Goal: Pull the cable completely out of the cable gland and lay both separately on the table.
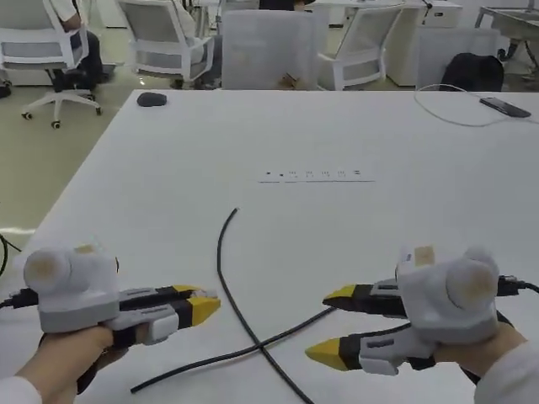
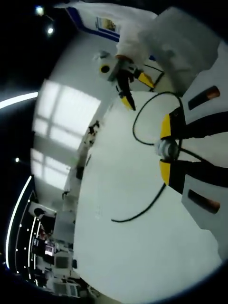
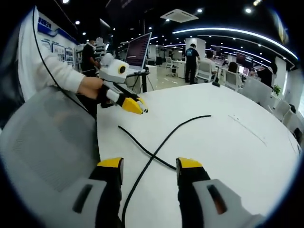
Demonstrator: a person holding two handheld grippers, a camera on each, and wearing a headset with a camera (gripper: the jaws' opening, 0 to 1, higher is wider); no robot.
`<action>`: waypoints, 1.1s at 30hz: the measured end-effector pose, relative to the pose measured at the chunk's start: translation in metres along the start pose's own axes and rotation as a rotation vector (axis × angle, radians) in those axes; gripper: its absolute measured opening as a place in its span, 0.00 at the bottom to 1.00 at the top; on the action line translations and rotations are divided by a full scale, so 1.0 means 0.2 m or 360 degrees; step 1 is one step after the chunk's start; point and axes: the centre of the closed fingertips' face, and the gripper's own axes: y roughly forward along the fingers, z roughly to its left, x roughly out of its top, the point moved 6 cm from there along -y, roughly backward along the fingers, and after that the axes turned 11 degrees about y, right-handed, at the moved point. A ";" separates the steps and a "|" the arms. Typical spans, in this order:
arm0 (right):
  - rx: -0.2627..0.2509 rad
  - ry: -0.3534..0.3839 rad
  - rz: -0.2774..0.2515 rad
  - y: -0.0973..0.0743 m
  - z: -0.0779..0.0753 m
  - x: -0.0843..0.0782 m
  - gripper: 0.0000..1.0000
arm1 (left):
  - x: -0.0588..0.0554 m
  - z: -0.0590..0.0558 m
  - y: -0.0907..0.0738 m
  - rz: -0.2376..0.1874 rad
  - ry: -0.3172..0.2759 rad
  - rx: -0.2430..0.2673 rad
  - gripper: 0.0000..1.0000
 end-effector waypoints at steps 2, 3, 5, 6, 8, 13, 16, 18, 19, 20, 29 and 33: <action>-0.0073 0.0115 -0.0076 -0.08 -0.01 -0.05 0.51 | -0.04 0.01 0.02 0.0066 0.0048 -0.0001 0.17; -0.0092 0.0152 -0.0094 -0.10 -0.01 -0.07 0.51 | -0.07 0.01 0.04 0.0092 0.0064 -0.0013 0.17; -0.0145 0.0243 -0.0116 -0.16 -0.01 -0.13 0.51 | -0.11 0.02 0.06 0.0137 0.0071 0.0002 0.17; -0.0168 0.0266 -0.0116 -0.18 -0.01 -0.15 0.51 | -0.13 0.02 0.06 0.0152 0.0074 0.0008 0.17; -0.0203 0.0304 -0.0111 -0.21 -0.01 -0.20 0.51 | -0.18 0.04 0.08 0.0204 0.0097 0.0044 0.17; -0.0249 0.0372 -0.0126 -0.25 0.00 -0.24 0.51 | -0.24 0.06 0.11 0.0226 0.0080 0.0134 0.17; -0.0265 0.0375 -0.0114 -0.25 0.01 -0.25 0.51 | -0.27 0.04 0.11 0.0289 0.0105 0.0141 0.17; -0.0263 0.0384 -0.0118 -0.25 0.01 -0.25 0.51 | -0.30 0.06 0.11 0.0355 0.0109 0.0182 0.17; -0.0267 0.0405 -0.0124 -0.24 0.02 -0.25 0.51 | -0.31 0.06 0.11 0.0353 0.0109 0.0192 0.17; -0.0269 0.0414 -0.0125 -0.24 0.02 -0.25 0.50 | -0.33 0.08 0.11 0.0339 0.0093 0.0205 0.17; -0.0264 0.0395 -0.0120 -0.24 0.04 -0.22 0.50 | -0.32 0.07 0.12 0.0320 0.0078 0.0204 0.17; -0.0264 0.0385 -0.0130 -0.26 0.06 -0.22 0.50 | -0.32 0.07 0.12 0.0312 0.0087 0.0215 0.20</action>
